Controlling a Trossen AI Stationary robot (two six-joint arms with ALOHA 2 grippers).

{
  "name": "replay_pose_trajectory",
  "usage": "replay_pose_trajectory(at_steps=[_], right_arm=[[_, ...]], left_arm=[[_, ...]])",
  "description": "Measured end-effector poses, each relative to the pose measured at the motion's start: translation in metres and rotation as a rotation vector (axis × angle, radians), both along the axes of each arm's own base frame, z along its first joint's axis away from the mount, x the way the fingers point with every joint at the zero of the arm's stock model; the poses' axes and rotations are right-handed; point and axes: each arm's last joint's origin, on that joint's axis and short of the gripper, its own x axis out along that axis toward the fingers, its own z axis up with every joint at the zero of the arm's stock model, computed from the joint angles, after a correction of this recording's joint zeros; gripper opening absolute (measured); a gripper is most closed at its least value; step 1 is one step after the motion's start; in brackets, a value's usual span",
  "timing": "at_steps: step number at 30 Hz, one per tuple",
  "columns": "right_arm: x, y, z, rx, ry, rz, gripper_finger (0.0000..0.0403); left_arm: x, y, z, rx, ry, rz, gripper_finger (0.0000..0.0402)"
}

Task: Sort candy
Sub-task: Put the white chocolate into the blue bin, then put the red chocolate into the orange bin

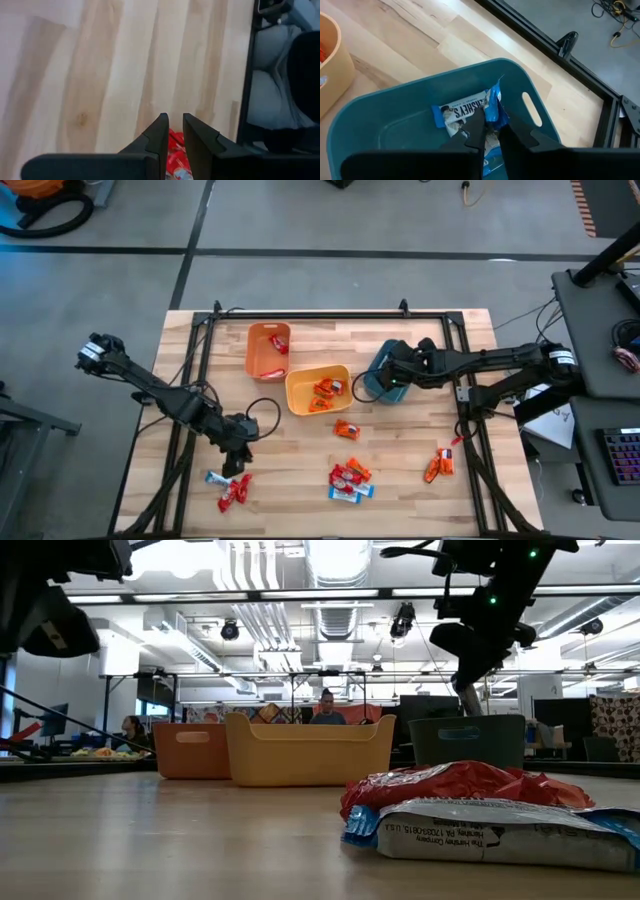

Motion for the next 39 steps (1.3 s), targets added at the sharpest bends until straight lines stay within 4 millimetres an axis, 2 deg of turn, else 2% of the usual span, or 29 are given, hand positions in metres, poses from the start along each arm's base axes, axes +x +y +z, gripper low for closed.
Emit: replay_pose_trajectory(at_steps=[8,16,23,29,39], right_arm=[[0.000,0.000,0.000,0.000,0.001,0.000,0.0113],[0.000,0.000,0.000,0.001,0.001,0.000,0.0166],[0.000,0.000,0.000,0.002,0.000,-0.001,0.0175],[0.000,0.000,0.000,0.004,0.000,0.000,0.0172],[0.000,0.000,0.000,0.009,0.000,0.002,0.0171]], left_arm=[[0.002,-0.006,-0.009,-0.064,0.109,0.040,0.0048],[0.001,-0.024,-0.013,-0.135,0.162,0.120,0.0110],[0.008,-0.036,-0.028,-0.178,0.248,0.250,0.0153],[0.017,-0.043,-0.046,-0.171,0.304,0.314,0.0154],[0.020,-0.051,-0.072,-0.118,0.410,0.358,0.0152]])
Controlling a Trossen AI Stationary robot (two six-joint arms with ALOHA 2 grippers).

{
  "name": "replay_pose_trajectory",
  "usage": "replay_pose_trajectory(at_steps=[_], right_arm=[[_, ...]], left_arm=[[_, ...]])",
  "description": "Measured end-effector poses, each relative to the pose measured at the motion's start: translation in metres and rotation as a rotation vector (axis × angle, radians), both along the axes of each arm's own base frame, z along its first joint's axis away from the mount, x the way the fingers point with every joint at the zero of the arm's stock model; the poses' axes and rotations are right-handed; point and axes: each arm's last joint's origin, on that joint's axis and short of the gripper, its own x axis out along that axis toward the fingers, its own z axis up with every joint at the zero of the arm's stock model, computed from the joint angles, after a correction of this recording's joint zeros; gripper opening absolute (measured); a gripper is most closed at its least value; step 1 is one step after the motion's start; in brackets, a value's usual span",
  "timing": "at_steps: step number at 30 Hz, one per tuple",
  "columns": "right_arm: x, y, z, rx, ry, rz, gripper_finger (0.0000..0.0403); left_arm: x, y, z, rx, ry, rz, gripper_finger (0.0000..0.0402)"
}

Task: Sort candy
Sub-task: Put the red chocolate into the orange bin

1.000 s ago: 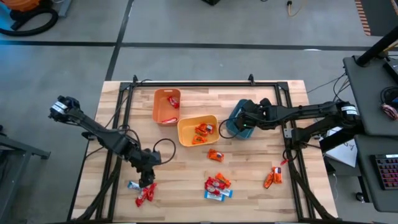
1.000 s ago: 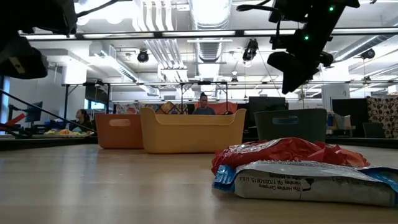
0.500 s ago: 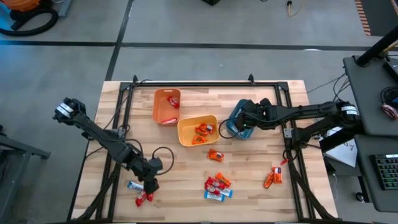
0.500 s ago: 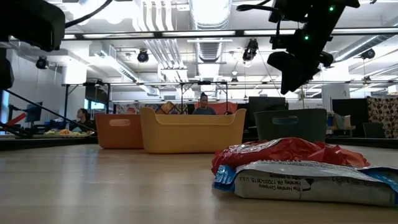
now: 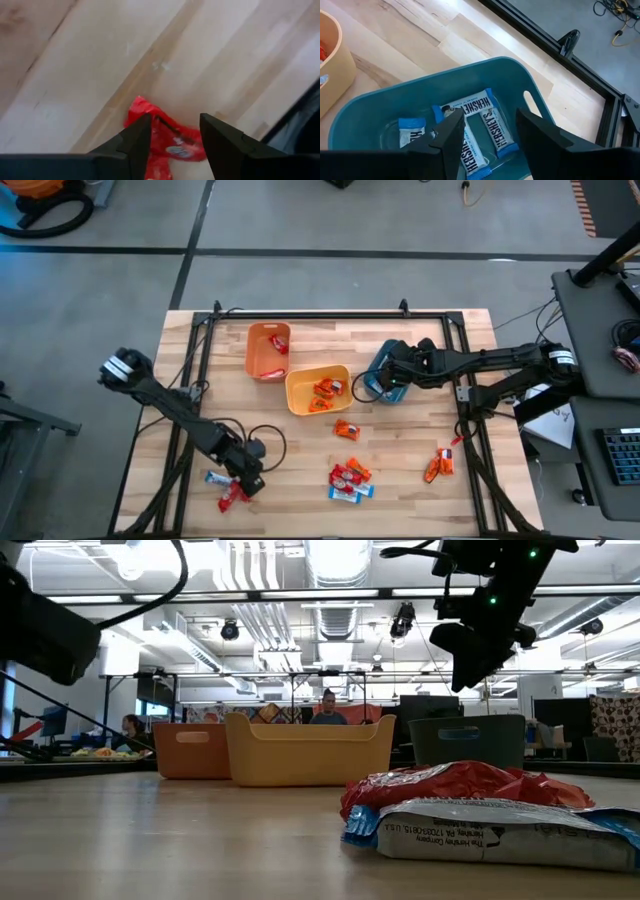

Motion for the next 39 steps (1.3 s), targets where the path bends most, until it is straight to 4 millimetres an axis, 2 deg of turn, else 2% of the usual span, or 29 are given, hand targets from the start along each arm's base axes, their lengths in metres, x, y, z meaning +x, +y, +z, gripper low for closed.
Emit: replay_pose_trajectory(at_steps=[4,9,17,21,24,30,33,36,39], right_arm=[[0.000,0.000,0.000,0.003,0.000,0.001,0.0174],[0.000,0.001,0.000,0.020,-0.001,0.008,0.0175],[0.000,0.002,0.000,0.024,-0.002,0.012,0.0168],[0.000,0.002,0.000,0.024,-0.001,0.013,0.0171],[0.000,0.002,0.000,0.024,-0.001,0.013,0.0171],[0.000,0.002,-0.001,0.024,0.000,0.014,0.0166],[0.000,0.002,-0.001,0.024,-0.001,0.014,0.0168],[0.000,0.003,-0.001,0.037,-0.002,0.021,0.0169],[0.001,0.003,-0.001,0.045,-0.003,0.023,0.0166]], left_arm=[[0.001,-0.001,-0.007,0.015,0.021,-0.001,0.0139],[0.001,-0.001,-0.008,0.024,0.024,0.002,0.0104],[0.000,-0.003,-0.010,0.049,0.006,-0.034,0.0012],[0.000,-0.003,-0.009,0.066,-0.013,-0.050,0.0004],[0.005,-0.005,0.004,0.097,-0.079,-0.100,0.0001],[0.014,-0.005,0.050,0.293,-0.216,-0.224,0.0000],[0.017,-0.006,0.070,0.345,-0.228,-0.241,0.0000],[0.018,-0.006,0.077,0.350,-0.193,-0.174,0.0003],[0.017,-0.006,0.074,0.321,-0.113,-0.038,0.0013]])
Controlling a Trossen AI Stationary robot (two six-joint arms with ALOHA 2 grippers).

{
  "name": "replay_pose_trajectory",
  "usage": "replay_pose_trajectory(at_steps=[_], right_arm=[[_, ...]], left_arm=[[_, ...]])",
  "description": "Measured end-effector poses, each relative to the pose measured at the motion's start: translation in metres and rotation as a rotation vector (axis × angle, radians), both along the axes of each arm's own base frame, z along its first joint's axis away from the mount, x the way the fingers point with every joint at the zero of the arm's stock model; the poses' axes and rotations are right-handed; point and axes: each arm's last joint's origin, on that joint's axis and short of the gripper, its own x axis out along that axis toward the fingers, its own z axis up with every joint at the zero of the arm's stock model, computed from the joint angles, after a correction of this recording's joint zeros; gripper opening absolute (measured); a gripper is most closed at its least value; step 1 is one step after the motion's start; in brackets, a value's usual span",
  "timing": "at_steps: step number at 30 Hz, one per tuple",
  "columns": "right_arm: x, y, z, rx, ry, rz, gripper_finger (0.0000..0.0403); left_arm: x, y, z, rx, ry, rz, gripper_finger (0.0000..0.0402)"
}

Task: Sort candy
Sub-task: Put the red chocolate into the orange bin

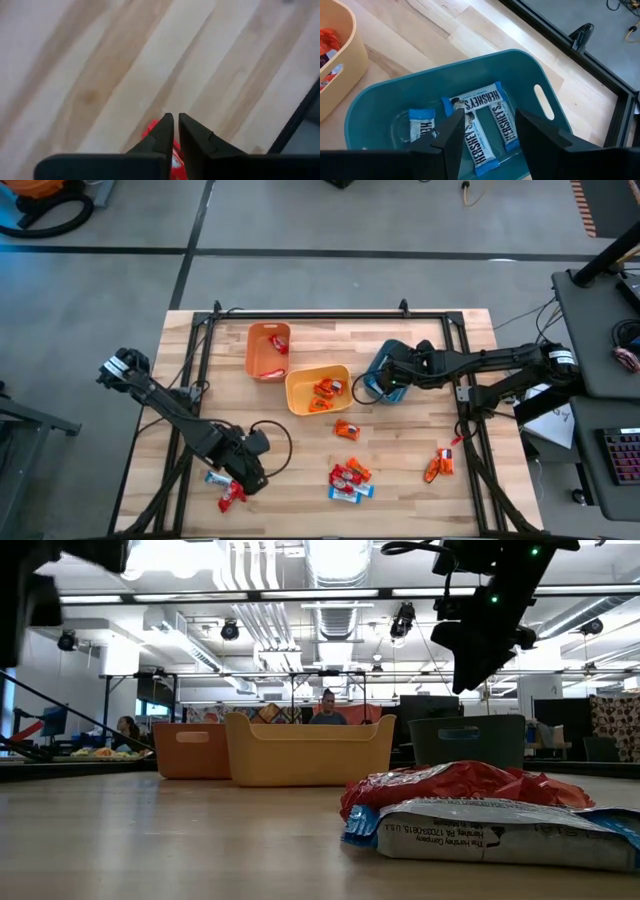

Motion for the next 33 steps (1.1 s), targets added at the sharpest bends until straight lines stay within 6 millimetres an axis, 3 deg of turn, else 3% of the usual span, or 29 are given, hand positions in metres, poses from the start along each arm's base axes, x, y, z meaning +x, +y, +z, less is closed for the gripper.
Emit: replay_pose_trajectory(at_steps=[11,18,33], right_arm=[[0.000,0.001,0.000,0.005,0.000,0.005,0.0166],[0.001,0.004,0.000,0.007,0.001,0.020,0.0167],[0.001,0.009,0.000,0.006,0.001,0.040,0.0167]], left_arm=[[0.011,-0.013,-0.029,-0.065,0.179,0.128,0.0118],[0.020,-0.024,-0.047,-0.020,0.296,0.098,0.0176],[0.020,-0.029,-0.071,0.041,0.374,0.042,0.0166]])
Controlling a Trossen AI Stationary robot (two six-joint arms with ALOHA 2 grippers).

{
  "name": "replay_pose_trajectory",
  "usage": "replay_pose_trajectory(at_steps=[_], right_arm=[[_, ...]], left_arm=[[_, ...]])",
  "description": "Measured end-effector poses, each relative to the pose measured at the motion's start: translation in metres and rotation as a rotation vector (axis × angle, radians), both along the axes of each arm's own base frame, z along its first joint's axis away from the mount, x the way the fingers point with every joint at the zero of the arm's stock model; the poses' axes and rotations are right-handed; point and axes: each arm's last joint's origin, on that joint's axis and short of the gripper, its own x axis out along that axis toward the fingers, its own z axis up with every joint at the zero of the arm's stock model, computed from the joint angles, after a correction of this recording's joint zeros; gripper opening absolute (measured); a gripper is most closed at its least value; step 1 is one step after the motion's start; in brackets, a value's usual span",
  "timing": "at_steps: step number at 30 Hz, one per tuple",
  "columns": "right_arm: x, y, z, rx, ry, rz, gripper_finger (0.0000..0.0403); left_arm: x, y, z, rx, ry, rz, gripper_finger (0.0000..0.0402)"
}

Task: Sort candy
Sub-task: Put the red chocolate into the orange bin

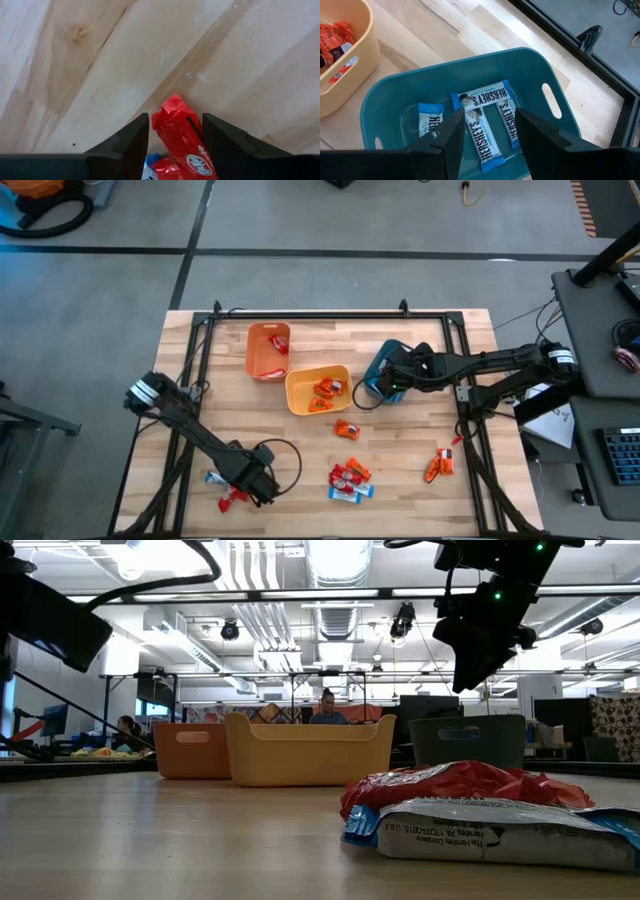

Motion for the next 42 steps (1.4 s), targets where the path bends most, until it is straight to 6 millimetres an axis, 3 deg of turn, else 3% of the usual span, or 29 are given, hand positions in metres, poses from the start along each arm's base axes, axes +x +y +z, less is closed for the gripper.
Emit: replay_pose_trajectory(at_steps=[5,15,17,21,29,34,38,42], right_arm=[[0.000,0.000,0.000,0.000,0.000,0.000,0.0164],[0.000,0.000,0.000,0.000,0.000,-0.001,0.0163],[0.000,0.000,0.000,0.000,0.000,-0.001,0.0162],[0.000,0.000,0.000,-0.001,0.000,-0.001,0.0164],[0.000,0.000,0.000,-0.001,0.000,0.000,0.0160],[0.000,0.000,0.000,-0.001,0.000,0.000,0.0159],[0.000,0.000,0.000,-0.003,-0.002,0.000,0.0162],[0.001,0.000,0.000,-0.002,-0.005,0.001,0.0164]], left_arm=[[0.000,0.000,-0.004,0.002,0.005,-0.031,0.0139],[0.002,-0.002,-0.005,-0.008,-0.016,-0.061,0.0014],[0.002,-0.002,-0.005,-0.008,-0.018,-0.073,0.0005],[0.002,-0.002,-0.002,0.005,-0.039,-0.123,0.0001],[0.010,0.000,0.038,0.126,-0.157,-0.316,0.0000],[0.010,0.002,0.043,0.081,-0.101,-0.138,0.0003],[0.010,0.000,0.038,0.047,-0.065,-0.088,0.0038],[0.012,-0.002,0.030,0.061,-0.046,-0.032,0.0103]])
